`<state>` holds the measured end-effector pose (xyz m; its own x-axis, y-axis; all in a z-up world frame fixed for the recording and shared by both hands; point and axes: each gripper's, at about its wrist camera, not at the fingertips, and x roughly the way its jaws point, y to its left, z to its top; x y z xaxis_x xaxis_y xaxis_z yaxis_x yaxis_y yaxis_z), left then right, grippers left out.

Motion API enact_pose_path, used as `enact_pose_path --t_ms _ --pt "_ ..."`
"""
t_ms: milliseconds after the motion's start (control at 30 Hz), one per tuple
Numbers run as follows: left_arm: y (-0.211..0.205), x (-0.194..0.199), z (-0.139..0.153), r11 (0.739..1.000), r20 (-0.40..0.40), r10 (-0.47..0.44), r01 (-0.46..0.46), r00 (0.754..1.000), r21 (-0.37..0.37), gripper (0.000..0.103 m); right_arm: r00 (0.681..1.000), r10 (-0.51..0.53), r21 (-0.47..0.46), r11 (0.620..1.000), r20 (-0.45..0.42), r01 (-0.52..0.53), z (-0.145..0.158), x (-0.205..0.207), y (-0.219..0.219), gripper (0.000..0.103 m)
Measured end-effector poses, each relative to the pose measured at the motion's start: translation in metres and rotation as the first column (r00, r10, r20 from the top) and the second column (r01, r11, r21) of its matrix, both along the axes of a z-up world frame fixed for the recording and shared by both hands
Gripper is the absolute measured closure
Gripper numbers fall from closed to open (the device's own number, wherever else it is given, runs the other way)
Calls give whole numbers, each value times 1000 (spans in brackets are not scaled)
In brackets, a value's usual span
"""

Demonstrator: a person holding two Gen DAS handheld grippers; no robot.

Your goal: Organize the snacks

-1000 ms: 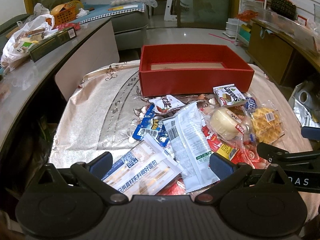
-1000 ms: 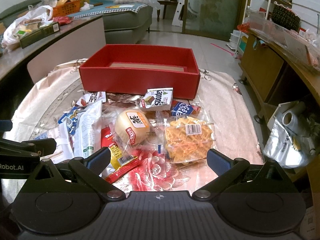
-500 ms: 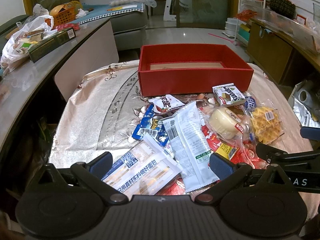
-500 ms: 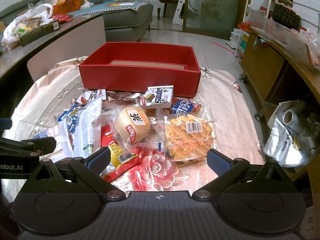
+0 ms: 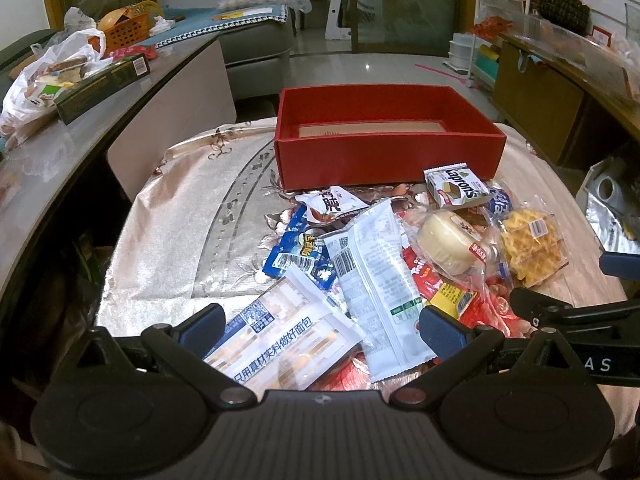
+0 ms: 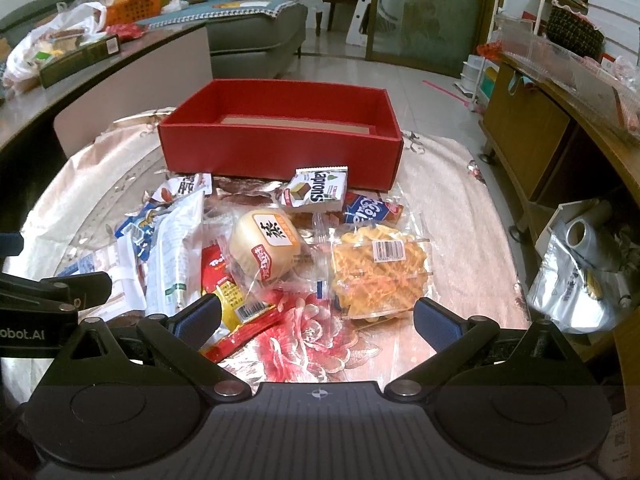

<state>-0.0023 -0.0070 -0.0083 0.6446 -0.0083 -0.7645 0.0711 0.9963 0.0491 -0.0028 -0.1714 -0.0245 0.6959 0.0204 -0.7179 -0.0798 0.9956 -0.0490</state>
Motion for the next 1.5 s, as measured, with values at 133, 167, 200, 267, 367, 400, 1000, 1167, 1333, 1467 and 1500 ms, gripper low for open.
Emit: enact_pose_path --t_ms 133,167,200,267,367,400,1000,1167,1333,1467,1500 --pt "0 1 -1 1000 -3 -2 2 1000 3 5 1000 0 -2 1000 -6 0 -1 1 0 0" --pt "0 1 -1 1000 -2 -3 3 1000 3 5 1000 0 -2 1000 -7 0 -1 1 0 0" --pt "0 1 -1 1000 -2 -4 4 1000 2 5 1000 0 -2 1000 -7 0 -1 1 0 0" --pt "0 1 -1 1000 -3 -6 6 1000 3 5 1000 0 -2 1000 -7 0 -1 1 0 0" --pt "0 1 -1 1000 -3 -9 9 1000 5 5 1000 1 -4 1000 -12 -1 -2 1 0 0" --pt "0 1 -1 1000 -4 -9 9 1000 5 5 1000 2 -4 1000 -12 -2 -2 1 0 0" --pt "3 1 -5 1000 -13 -10 10 1000 7 5 1000 12 -12 1000 -28 -12 -6 3 3 0" --pt "12 6 -8 1000 -30 11 -11 999 -2 5 998 41 12 999 -47 -41 -5 14 7 0" --pt "22 9 -8 999 -38 30 -31 999 -28 5 996 88 6 996 -7 -87 4 28 18 0" --pt "21 12 -12 999 -60 13 -15 998 -44 5 994 107 -17 994 0 -107 10 37 19 0" --pt "20 15 -14 998 -72 10 -15 997 -60 5 994 107 -11 994 5 -107 13 39 17 0"
